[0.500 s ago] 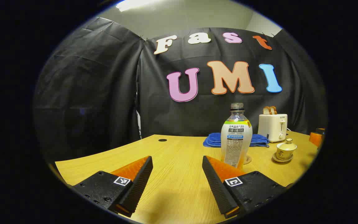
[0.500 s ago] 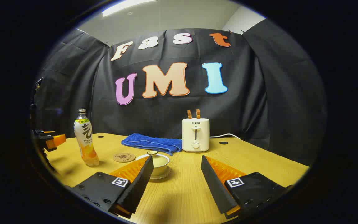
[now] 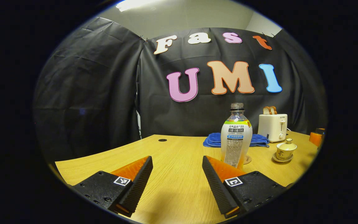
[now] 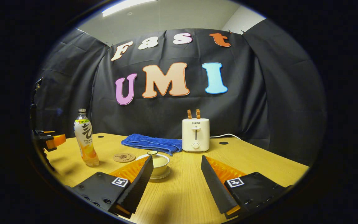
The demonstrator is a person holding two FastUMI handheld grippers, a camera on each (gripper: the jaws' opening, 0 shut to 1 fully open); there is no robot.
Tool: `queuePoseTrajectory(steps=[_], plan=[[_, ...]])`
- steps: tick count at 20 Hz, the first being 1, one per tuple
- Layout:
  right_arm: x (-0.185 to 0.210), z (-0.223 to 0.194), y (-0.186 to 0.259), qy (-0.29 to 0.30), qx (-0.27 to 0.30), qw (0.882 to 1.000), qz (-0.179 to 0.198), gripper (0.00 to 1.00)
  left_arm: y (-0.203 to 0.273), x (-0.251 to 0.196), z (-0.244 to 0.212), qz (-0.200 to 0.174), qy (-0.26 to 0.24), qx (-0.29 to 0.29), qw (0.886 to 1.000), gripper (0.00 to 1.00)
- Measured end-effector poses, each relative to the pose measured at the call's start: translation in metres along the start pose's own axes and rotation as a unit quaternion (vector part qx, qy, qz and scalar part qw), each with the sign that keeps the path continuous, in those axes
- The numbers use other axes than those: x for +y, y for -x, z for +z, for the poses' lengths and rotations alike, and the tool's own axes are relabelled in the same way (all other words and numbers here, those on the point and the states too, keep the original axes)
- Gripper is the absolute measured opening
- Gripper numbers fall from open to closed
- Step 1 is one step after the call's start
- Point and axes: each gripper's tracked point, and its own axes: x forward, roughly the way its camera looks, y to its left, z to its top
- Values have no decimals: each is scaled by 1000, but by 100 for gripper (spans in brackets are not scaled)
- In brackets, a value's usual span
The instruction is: Open the teacup lid with one hand, grasp the water bottle and pour water into the teacup with the other hand; after pouring, place the water bottle on the coaster and then close the teacup lid.
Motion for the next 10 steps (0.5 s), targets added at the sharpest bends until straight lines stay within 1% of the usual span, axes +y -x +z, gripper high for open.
queuePoseTrajectory(steps=[1,2,9,10], plan=[[0,-1,-1,0,0,1000,0,98,0,0,0,0,0,0,1000,94],[0,0,-1,0,0,1000,0,95,0,0,0,0,0,0,1000,94],[0,0,0,0,0,1000,0,95,0,0,0,0,0,0,1000,94],[0,0,0,0,0,1000,0,98,0,0,0,0,0,0,1000,94]])
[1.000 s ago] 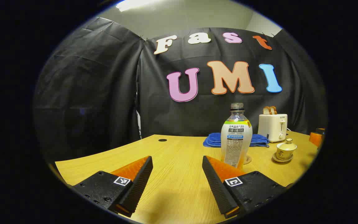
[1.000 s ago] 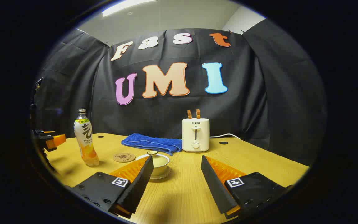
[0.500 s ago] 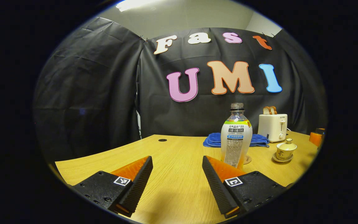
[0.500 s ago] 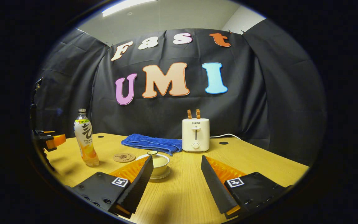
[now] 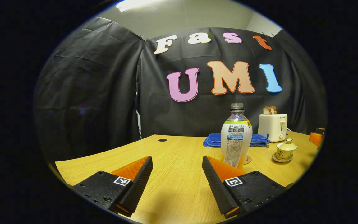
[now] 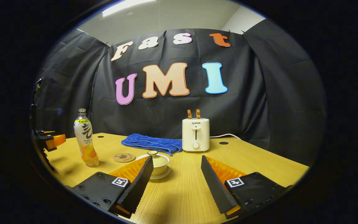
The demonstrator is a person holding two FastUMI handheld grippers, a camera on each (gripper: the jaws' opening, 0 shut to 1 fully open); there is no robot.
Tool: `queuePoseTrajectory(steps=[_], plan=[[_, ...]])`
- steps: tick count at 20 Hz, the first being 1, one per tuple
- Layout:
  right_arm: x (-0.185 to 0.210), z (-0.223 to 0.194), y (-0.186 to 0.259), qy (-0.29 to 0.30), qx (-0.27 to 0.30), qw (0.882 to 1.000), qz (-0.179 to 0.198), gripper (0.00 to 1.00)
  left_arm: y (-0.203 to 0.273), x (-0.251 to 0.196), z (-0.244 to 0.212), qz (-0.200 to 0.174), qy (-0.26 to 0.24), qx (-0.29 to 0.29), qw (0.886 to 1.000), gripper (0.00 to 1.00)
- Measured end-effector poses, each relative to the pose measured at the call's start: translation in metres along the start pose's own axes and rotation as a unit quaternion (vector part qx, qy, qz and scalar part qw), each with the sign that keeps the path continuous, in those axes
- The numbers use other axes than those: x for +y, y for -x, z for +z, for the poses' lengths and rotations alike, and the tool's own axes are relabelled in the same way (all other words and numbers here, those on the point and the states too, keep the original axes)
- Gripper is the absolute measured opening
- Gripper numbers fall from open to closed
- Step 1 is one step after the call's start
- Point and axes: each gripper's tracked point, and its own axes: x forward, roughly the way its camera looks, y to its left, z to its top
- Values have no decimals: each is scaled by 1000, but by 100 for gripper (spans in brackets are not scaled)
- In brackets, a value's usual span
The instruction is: Open the teacup lid with one hand, grasp the water bottle and pour water into the teacup with the other hand; after pouring, place the water bottle on the coaster and then close the teacup lid.
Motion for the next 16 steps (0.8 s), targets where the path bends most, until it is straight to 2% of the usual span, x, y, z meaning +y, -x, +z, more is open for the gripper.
queuePoseTrajectory(steps=[1,3,4,7,10,11,12,15,16], plan=[[0,0,0,0,0,1000,0,95,0,0,1,0,0,0,1000,94],[0,0,0,0,0,1000,0,98,0,0,0,0,0,0,1000,94],[0,0,0,0,0,1000,0,95,0,0,0,0,0,0,1000,94],[1,0,0,0,0,1000,2,95,-1,0,0,0,0,0,1000,94],[8,-1,1,-1,2,1000,21,94,0,0,0,0,0,0,1000,94],[9,-1,0,-1,3,1000,26,98,-1,0,0,0,0,0,1000,94],[11,-1,0,-1,3,999,32,94,0,0,0,0,0,0,1000,94],[19,-2,-2,-2,5,999,50,98,0,-1,1,0,-1,0,1000,94],[21,-2,-3,-3,5,999,53,95,0,0,1,0,-1,0,1000,94]])
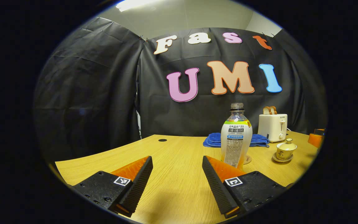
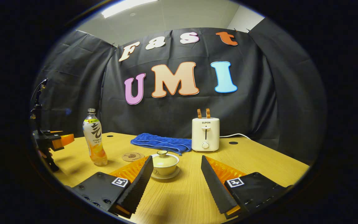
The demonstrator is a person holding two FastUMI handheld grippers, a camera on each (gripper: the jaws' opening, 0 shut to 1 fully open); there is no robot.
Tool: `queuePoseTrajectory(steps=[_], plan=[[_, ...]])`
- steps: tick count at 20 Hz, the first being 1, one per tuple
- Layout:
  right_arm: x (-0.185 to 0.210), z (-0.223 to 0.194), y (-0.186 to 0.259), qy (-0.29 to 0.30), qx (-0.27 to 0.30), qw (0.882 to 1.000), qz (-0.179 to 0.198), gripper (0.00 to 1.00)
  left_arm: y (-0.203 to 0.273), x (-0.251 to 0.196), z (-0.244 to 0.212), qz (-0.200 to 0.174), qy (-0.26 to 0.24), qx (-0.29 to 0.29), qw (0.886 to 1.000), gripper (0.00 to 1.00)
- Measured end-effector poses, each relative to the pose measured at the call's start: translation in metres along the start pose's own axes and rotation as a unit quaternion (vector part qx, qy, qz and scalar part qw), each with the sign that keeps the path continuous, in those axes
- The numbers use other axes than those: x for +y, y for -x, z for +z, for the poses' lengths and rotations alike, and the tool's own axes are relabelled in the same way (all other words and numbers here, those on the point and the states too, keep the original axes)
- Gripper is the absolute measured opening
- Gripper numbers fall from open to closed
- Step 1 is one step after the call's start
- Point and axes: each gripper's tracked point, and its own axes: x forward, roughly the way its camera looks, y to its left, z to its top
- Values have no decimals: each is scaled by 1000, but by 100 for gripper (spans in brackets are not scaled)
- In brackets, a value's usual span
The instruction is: Open the teacup lid with one hand, grasp the water bottle and pour water into the teacup with the other hand; after pouring, place the water bottle on the coaster and then close the teacup lid.
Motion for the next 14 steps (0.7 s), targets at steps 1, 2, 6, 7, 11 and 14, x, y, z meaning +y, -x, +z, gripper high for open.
queuePoseTrajectory(steps=[1,2,6,7,11,14], plan=[[2,-1,-2,0,0,1000,4,95,0,0,0,0,0,0,1000,94],[5,0,-5,0,1,1000,9,98,0,0,0,0,0,0,1000,94],[19,-4,-21,-2,8,999,35,98,0,0,0,0,0,0,1000,94],[21,-5,-24,-2,12,999,38,94,-1,0,0,0,0,0,1000,94],[25,-8,-42,0,20,999,33,98,-1,0,0,0,0,0,1000,94],[28,-8,-56,1,19,999,30,94,0,0,0,0,0,0,1000,94]])
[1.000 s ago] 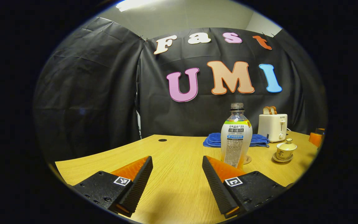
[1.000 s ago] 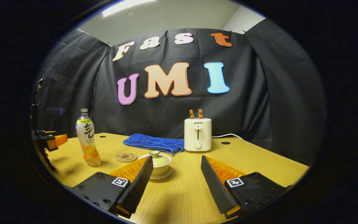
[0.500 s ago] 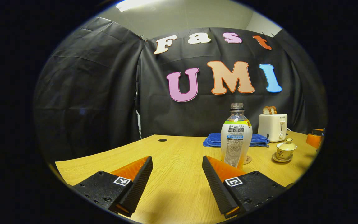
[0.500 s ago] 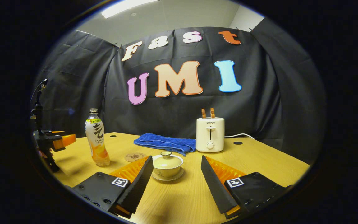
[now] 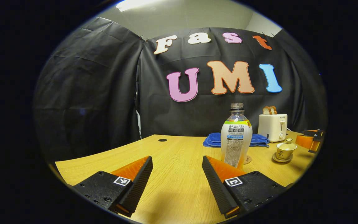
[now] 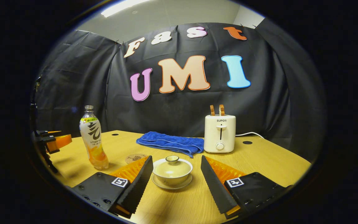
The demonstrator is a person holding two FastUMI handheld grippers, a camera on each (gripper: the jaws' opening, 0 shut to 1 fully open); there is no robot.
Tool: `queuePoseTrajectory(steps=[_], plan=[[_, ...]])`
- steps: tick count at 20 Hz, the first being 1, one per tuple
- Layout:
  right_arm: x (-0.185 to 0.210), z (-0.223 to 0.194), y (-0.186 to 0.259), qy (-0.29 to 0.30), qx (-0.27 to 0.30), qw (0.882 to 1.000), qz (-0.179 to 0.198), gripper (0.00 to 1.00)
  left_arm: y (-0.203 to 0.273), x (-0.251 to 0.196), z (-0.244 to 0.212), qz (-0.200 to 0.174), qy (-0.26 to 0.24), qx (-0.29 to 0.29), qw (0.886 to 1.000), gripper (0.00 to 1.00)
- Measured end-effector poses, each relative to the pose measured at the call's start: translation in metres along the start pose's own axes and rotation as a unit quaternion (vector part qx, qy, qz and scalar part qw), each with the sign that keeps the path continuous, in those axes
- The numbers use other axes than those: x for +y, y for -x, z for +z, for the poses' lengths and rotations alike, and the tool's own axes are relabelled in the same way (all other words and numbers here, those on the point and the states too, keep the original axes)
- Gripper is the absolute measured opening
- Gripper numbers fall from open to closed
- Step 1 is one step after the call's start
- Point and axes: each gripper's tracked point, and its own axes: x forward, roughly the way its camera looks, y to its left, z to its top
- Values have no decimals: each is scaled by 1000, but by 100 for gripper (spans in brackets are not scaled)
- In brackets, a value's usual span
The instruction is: Open the teacup lid with one hand, grasp the water bottle and pour water into the teacup with the other hand; after pouring, place the water bottle on the coaster and then close the teacup lid.
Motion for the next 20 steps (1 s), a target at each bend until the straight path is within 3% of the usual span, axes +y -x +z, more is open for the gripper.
queuePoseTrajectory(steps=[5,7,8,9,11,15,16,20], plan=[[10,-9,-24,1,27,1000,11,100,-1,0,0,-1,0,0,1000,94],[13,-11,-33,4,38,999,15,94,-1,0,0,-1,0,0,1000,94],[15,-13,-37,6,44,999,17,100,0,0,0,-1,0,0,1000,94],[17,-15,-41,6,51,998,20,94,-1,0,0,-1,0,0,1000,94],[17,-19,-50,6,63,998,18,96,0,0,0,-2,0,0,1000,94],[16,-22,-56,7,75,997,12,74,0,0,0,-2,0,1,1000,94],[17,-22,-57,10,76,997,13,74,0,0,0,-2,0,1,1000,94],[18,-19,-56,23,70,997,11,48,0,0,0,-2,0,1,1000,94]])
